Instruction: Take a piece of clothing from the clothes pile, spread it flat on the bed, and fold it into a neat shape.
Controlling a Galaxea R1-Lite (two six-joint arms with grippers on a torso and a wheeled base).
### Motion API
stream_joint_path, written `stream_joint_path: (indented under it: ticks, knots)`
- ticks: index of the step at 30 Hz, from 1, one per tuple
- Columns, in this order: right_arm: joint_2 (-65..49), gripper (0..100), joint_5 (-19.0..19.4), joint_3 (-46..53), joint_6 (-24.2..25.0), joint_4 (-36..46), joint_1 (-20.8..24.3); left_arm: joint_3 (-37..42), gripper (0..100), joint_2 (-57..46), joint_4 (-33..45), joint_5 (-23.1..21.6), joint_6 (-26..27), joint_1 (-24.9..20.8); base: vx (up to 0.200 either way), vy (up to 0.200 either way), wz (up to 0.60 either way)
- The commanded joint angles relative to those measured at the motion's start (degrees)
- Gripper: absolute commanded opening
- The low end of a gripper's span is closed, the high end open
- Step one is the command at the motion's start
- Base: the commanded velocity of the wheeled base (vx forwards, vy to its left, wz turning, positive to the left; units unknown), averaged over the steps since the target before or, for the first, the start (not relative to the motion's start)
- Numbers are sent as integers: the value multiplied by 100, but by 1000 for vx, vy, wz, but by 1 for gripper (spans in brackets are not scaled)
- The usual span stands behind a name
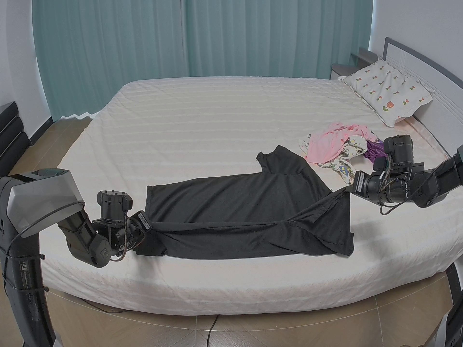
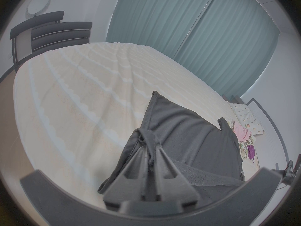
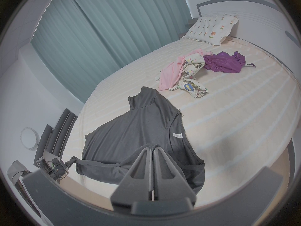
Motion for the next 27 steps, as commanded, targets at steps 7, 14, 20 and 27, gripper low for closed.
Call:
stream_joint_path:
  ticks: [7, 14, 20, 27]
  knots:
    - [344, 0, -85, -123, 322, -249, 2, -362, 100, 202, -17, -10, -178, 2, 0, 0, 0]
    - [406, 0, -76, -149, 384, -284, 2, -362, 100, 114, -17, -10, -407, 230, 0, 0, 0]
    - [590, 0, -85, -281, 665, -495, 10, 113, 100, -97, -17, -124, -477, 274, 0, 0, 0]
    - [801, 100, -93, -351, 700, -513, 19, 333, 100, -273, -26, -423, -1048, 283, 0, 0, 0]
